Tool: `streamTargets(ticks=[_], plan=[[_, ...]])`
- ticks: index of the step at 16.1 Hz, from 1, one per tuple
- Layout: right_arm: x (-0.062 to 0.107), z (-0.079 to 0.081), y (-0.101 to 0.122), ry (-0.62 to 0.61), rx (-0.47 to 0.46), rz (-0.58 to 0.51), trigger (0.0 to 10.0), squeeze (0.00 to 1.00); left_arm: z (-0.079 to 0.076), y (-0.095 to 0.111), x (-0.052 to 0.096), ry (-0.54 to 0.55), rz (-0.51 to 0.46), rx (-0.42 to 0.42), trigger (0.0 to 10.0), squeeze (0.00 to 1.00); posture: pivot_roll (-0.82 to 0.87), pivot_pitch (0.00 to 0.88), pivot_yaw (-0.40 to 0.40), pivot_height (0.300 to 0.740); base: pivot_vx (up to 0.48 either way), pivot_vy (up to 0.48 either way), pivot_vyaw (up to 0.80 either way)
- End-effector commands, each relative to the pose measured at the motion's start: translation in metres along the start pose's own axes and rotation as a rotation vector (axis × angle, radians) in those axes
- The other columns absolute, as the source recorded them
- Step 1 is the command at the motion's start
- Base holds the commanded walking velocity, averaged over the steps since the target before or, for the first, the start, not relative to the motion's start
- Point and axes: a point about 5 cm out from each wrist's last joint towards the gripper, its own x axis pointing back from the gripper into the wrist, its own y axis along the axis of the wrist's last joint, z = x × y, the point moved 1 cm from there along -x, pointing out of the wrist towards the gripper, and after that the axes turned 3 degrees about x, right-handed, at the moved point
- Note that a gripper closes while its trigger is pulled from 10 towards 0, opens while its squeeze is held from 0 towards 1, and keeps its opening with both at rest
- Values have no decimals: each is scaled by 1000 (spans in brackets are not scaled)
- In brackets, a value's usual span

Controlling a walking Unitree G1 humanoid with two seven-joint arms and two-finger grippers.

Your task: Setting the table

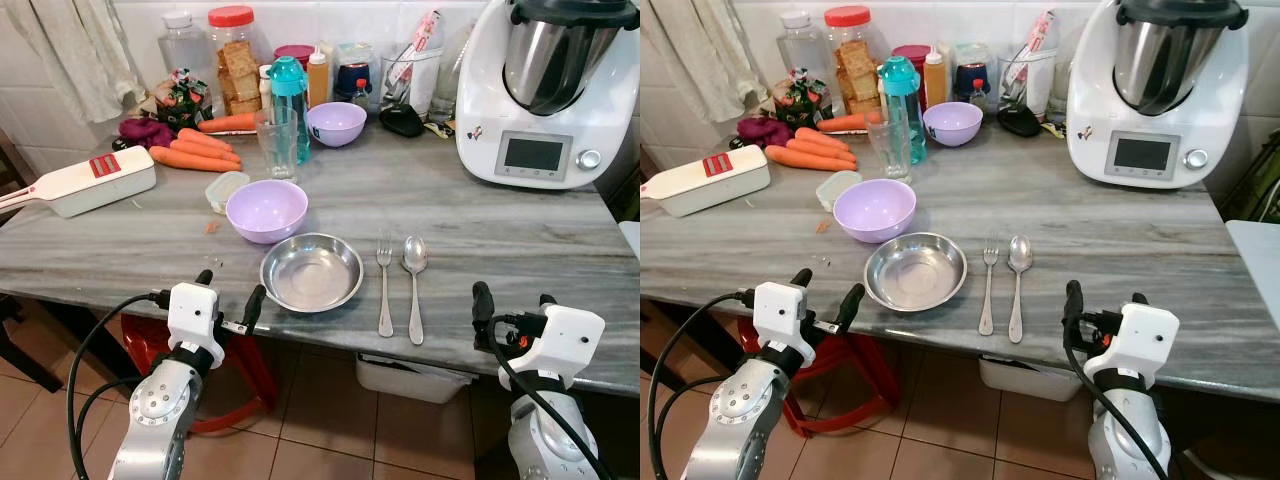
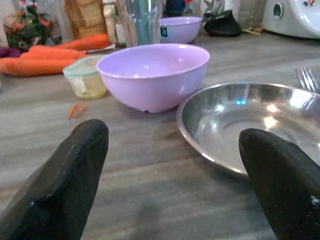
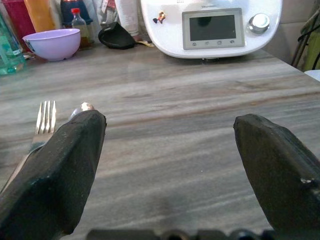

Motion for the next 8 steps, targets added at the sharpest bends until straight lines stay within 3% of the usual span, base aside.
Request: streamTargets(ticks=[1, 7, 8], plan=[[-2, 2, 6, 18, 2, -20, 10000, 0, 2, -2, -1, 16, 7, -13, 10000, 0, -20, 0, 29, 740, 0, 0, 0], [-4, 8, 4, 33, -14, -15, 10000, 0, 0, -2, -6, 27, 12, -10, 10000, 0, -21, 0, 29, 740, 0, 0, -781], [-2, 9, 3, 33, -18, -11, 10000, 0, 0, -2, -6, 26, 11, -11, 10000, 0, -21, 0, 29, 740, 0, 0, 0]])
